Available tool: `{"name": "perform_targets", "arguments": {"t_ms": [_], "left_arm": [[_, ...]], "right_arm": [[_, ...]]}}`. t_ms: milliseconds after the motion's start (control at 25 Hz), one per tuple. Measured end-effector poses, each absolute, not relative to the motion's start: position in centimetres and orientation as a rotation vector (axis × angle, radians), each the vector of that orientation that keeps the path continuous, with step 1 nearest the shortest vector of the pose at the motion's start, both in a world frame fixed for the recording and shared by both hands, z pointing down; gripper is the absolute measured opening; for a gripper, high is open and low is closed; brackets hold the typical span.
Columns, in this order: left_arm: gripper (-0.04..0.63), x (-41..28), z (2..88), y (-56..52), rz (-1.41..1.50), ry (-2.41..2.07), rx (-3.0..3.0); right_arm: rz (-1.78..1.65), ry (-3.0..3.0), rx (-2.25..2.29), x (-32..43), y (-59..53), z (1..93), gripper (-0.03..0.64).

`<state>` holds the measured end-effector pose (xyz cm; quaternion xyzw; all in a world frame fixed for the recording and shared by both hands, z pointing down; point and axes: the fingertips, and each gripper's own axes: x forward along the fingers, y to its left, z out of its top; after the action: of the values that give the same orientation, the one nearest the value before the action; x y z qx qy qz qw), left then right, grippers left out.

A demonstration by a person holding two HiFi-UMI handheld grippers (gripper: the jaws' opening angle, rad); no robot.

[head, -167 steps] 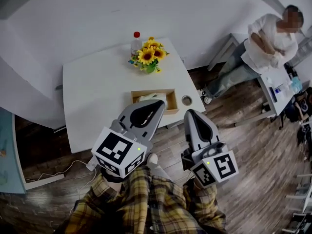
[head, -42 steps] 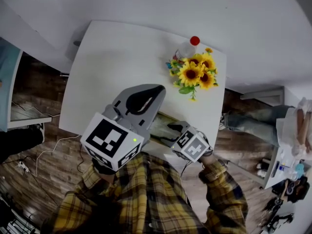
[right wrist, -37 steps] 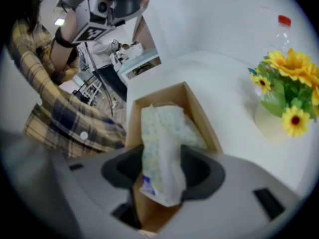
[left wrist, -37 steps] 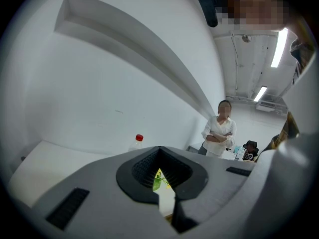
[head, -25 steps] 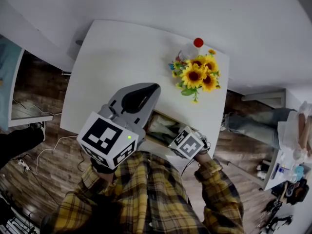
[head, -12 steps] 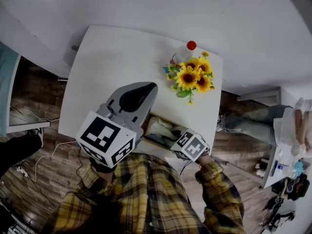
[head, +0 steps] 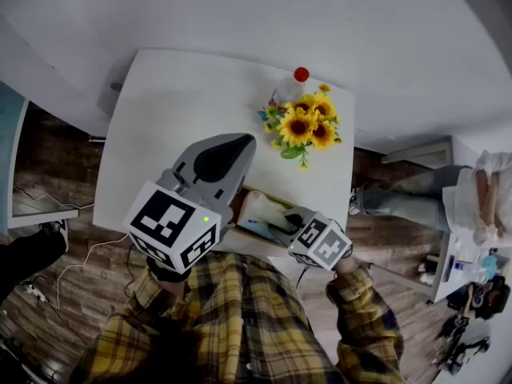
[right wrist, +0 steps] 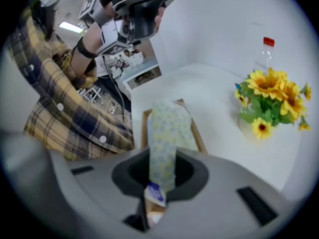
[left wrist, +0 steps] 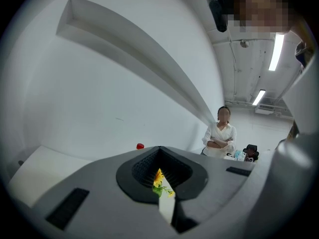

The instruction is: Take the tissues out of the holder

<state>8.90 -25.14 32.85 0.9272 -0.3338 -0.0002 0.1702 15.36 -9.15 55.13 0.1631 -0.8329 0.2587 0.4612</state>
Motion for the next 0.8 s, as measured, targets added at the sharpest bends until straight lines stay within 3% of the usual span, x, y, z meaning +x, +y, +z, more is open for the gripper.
{"name": "perform_targets", "arguments": {"t_ms": [800], "left_arm": [[0.014, 11.0, 32.0, -24.8, -0.027, -0.870, 2.668]], "right_arm": [[0.538, -2.208, 0.569, 15.6, -11.3, 46.1, 0.052]]}}
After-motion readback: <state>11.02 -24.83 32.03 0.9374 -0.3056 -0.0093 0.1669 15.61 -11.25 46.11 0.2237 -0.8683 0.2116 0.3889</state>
